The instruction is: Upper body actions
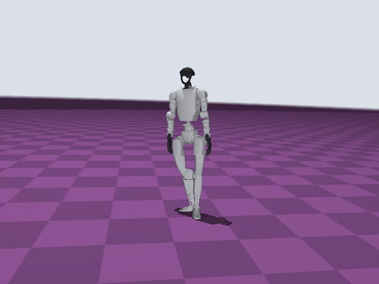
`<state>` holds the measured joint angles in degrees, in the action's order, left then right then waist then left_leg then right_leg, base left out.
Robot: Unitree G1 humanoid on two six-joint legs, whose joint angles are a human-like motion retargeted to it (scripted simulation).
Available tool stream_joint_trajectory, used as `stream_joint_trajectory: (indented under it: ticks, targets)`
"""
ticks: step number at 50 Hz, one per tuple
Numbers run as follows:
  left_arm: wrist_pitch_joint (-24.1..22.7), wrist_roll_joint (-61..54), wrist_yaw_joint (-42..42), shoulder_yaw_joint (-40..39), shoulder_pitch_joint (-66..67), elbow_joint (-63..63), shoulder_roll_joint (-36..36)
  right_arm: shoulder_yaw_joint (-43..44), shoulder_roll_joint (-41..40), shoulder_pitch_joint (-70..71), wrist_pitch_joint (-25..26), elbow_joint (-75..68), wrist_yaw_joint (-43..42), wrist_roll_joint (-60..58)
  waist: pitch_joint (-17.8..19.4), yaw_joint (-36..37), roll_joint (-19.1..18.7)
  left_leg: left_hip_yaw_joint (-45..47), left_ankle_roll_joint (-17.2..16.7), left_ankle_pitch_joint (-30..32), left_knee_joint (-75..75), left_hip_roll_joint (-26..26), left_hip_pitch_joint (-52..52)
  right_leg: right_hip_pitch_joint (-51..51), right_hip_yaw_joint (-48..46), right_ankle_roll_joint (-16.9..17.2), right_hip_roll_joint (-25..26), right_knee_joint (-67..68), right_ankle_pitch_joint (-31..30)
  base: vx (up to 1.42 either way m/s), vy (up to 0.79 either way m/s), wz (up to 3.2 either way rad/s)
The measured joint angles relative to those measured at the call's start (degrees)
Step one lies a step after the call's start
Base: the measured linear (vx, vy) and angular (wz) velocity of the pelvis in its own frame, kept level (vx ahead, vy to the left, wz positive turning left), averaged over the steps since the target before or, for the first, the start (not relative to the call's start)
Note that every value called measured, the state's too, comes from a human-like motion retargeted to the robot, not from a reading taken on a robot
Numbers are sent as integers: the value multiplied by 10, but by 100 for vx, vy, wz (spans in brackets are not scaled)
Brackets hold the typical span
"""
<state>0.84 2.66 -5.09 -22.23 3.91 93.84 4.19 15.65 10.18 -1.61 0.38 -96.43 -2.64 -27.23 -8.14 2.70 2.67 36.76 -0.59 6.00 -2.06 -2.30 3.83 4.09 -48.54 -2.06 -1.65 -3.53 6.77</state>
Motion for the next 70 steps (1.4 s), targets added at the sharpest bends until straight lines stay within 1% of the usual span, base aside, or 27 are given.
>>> stream_joint_trajectory:
  ticks: [2,5,8,11,15,18,20,22,23,24,25,27,28,30,31,35,37,38,40,41,42,43,47,52,60,70]
  targets:
    - [3,0,4,-6,5,7,-1,-3,-5,3,1,4,4,-3,-6,15,2,-4,10,3,-12,-11,7,0,-5,6,-3,1,0,28,-4,35]
    - [9,1,16,-17,12,12,0,-15,-13,10,0,13,9,-2,-10,23,6,-26,14,-7,-9,-19,14,1,-19,14,-8,3,0,27,-9,45]
    - [15,3,41,-24,16,11,0,-28,-23,15,-5,23,13,-6,-6,37,10,-42,26,-21,1,-26,17,7,-26,20,-14,7,0,27,-11,23]
    - [17,3,42,-26,18,5,1,-37,-30,18,-11,33,17,-18,0,53,15,-59,34,-31,5,-35,15,14,-31,24,-23,17,-1,32,-10,18]
    - [13,1,37,-20,17,-3,0,-50,-34,16,-17,44,12,-43,5,58,12,-77,43,-37,0,-42,7,27,-44,17,-29,39,-8,32,-10,43]
    - [15,1,43,-12,8,-1,0,-56,-31,12,-16,47,6,-57,4,42,-9,-94,50,-38,-1,-30,7,30,-61,-6,-32,81,-32,27,-9,78]
    - [15,1,42,-5,-2,0,-1,-58,-28,8,-17,48,2,-54,4,33,-35,-112,52,-38,2,-6,8,23,-66,-38,-35,131,-58,20,-10,71]
    - [14,6,45,2,-15,-1,-1,-56,-24,6,-21,46,1,-42,4,33,-64,-128,52,-38,5,22,14,-10,-39,-78,-52,222,-66,15,-11,39]
    - [14,9,48,6,-22,-3,0,-54,-23,5,-23,44,1,-35,5,36,-72,-133,52,-37,5,30,16,-33,-15,-95,-65,275,-62,12,-12,24]
    - [14,12,49,11,-29,-6,1,-52,-22,5,-23,41,2,-27,8,39,-71,-135,53,-36,3,29,16,-63,30,-91,-76,320,-61,9,-14,22]
    - [15,15,50,16,-36,-9,2,-50,-22,6,-23,38,2,-20,12,42,-66,-137,55,-34,0,23,16,-95,85,-77,-86,360,-60,6,-16,44]
    - [15,19,51,24,-47,-16,5,-44,-23,6,-23,32,5,-9,19,35,-57,-153,58,-29,-3,11,18,-146,184,-40,-70,395,-57,5,-18,77]
    - [15,19,51,26,-52,-19,6,-42,-25,6,-23,31,6,-6,21,30,-53,-163,60,-26,-3,6,21,-165,233,-20,-53,397,-54,3,-19,92]
    - [12,15,50,28,-59,-24,7,-43,-27,4,-24,30,5,-3,24,19,-49,-183,62,-22,-2,-1,26,-182,290,7,-26,369,-46,2,-18,98]
    - [10,11,51,28,-61,-25,6,-45,-28,2,-24,32,4,-3,27,11,-47,-194,62,-21,-1,-5,26,-181,302,16,-20,341,-43,3,-18,106]
    - [8,3,56,27,-66,-31,3,-55,-31,-1,-25,35,1,-13,42,-16,-31,-233,66,-17,-1,-33,18,-177,380,52,4,223,-32,2,-15,101]
    - [8,4,55,26,-65,-31,3,-59,-31,-1,-24,35,0,-20,47,-23,-16,-245,68,-18,-2,-53,10,-176,419,71,6,170,-43,2,-10,74]
    - [7,6,55,26,-63,-29,3,-60,-31,-1,-23,34,0,-23,50,-24,-8,-250,69,-19,-4,-64,4,-176,427,75,4,146,-68,3,-7,52]
    - [8,10,56,25,-60,-23,5,-62,-32,-1,-23,32,2,-27,51,-17,3,-253,69,-21,-6,-75,-4,-169,487,62,17,123,-92,1,-2,16]
    - [8,12,57,25,-60,-17,6,-59,-33,1,-22,31,5,-28,49,-8,5,-251,68,-22,-5,-75,-4,-164,430,63,-1,124,-85,0,0,0]
    - [8,14,56,26,-60,-11,6,-57,-33,2,-21,30,7,-30,48,-3,6,-253,68,-24,-4,-76,-4,-159,395,65,-12,121,-84,-2,-1,29]
    - [8,14,51,27,-58,-6,4,-53,-33,3,-20,30,8,-32,47,-5,5,-262,68,-25,-1,-79,-5,-152,404,68,-10,108,-91,-2,1,43]
    - [-1,1,29,23,-47,10,-6,-49,-32,8,-20,35,7,-32,41,0,4,-271,66,-30,2,-82,-8,-129,366,66,-12,76,-100,-1,1,27]
    - [-2,15,31,18,-29,11,-12,-52,-35,16,-21,42,15,-25,25,-8,0,-283,62,-32,3,-80,-4,-126,364,57,-6,70,-95,-1,-2,22]
    - [2,15,31,26,-34,12,-14,-57,-40,22,-27,55,21,-20,24,-9,-3,-303,57,-32,7,-76,-4,-116,349,44,0,70,-85,-5,-2,20]
    - [-1,3,36,24,-46,-8,-15,-61,-41,17,-23,36,17,-24,19,-9,-3,-311,52,-33,6,-73,-1,-112,342,34,6,66,-84,0,0,0]
